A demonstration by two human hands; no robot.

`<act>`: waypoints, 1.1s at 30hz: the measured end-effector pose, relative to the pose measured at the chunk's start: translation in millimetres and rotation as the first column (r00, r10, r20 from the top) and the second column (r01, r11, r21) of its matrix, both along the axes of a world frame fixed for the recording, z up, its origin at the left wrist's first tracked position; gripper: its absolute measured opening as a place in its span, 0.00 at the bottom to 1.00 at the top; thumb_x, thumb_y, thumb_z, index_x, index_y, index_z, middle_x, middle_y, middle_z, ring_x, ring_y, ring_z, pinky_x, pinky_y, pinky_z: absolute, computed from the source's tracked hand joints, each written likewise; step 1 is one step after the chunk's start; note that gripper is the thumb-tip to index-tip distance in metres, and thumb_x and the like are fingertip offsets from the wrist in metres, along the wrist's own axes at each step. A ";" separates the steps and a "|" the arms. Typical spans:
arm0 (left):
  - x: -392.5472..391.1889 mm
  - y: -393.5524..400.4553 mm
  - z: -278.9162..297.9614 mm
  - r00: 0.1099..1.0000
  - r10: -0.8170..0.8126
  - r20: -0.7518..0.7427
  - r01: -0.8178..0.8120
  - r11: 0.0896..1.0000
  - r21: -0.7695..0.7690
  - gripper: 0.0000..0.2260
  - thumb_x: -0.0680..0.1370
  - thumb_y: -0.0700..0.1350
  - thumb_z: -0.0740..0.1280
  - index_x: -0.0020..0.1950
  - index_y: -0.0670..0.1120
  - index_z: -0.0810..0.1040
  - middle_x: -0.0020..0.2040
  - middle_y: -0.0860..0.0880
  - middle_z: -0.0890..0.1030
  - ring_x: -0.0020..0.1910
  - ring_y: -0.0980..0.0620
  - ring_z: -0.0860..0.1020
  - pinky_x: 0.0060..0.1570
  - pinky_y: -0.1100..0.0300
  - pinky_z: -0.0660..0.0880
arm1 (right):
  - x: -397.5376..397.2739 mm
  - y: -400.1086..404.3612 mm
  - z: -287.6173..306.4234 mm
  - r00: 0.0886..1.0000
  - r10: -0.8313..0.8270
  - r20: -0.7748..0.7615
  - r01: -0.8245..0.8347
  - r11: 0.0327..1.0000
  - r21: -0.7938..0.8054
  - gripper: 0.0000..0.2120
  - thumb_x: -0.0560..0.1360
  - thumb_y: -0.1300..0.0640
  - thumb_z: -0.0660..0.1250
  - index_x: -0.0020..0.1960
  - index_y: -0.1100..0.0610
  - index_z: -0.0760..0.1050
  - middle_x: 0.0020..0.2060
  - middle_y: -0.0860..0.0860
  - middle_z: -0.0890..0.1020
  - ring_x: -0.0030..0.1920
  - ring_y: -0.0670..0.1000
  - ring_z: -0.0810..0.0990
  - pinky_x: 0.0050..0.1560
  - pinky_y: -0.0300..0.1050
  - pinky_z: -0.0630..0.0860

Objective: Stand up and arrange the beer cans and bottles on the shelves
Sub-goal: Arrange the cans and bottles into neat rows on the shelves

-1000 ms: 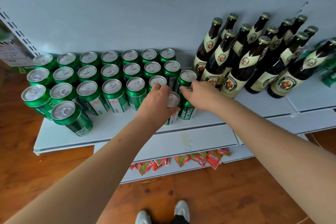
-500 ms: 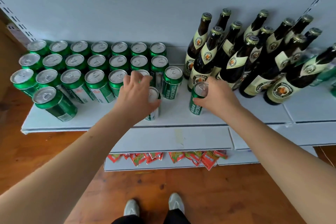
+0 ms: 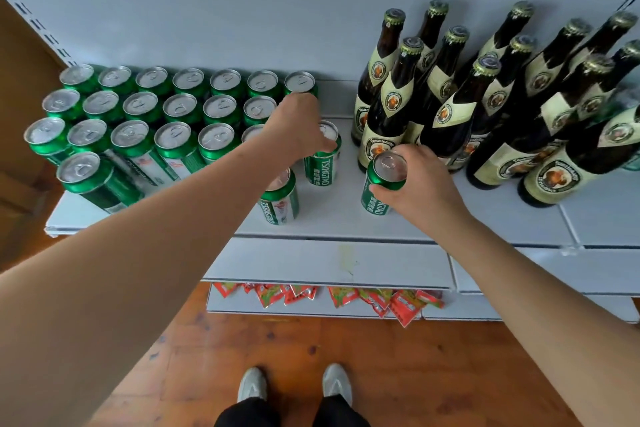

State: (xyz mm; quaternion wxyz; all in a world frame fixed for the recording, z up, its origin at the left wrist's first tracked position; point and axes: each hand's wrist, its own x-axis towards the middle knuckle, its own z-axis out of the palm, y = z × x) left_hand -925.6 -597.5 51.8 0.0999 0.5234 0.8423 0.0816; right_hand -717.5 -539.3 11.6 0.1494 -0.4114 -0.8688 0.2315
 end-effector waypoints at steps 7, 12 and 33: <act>-1.6 -15.2 2.8 0.995 0.098 -0.026 -0.098 0.995 -0.015 0.19 0.68 0.52 0.73 0.32 0.43 0.67 0.33 0.47 0.67 0.41 0.45 0.70 0.36 0.56 0.63 | -13.5 -0.7 22.2 0.990 0.109 0.091 -0.115 0.992 0.056 0.27 0.66 0.41 0.74 0.62 0.50 0.73 0.56 0.47 0.74 0.53 0.51 0.77 0.50 0.48 0.76; -2.9 -26.6 -1.1 0.993 0.119 0.024 -0.119 0.993 -0.005 0.16 0.69 0.52 0.72 0.37 0.41 0.71 0.45 0.43 0.72 0.48 0.44 0.69 0.34 0.56 0.63 | -45.6 8.3 72.6 0.966 0.173 0.193 -0.217 0.946 0.240 0.27 0.67 0.38 0.71 0.60 0.51 0.73 0.55 0.49 0.75 0.49 0.54 0.78 0.44 0.47 0.74; 9.5 -108.6 -30.5 0.985 0.152 0.077 -0.166 0.960 0.226 0.32 0.69 0.57 0.76 0.68 0.47 0.71 0.65 0.45 0.65 0.54 0.44 0.75 0.56 0.56 0.72 | -188.4 68.8 56.5 0.718 0.075 0.692 -0.274 0.944 0.181 0.26 0.70 0.53 0.77 0.62 0.63 0.74 0.59 0.59 0.77 0.59 0.61 0.77 0.44 0.48 0.70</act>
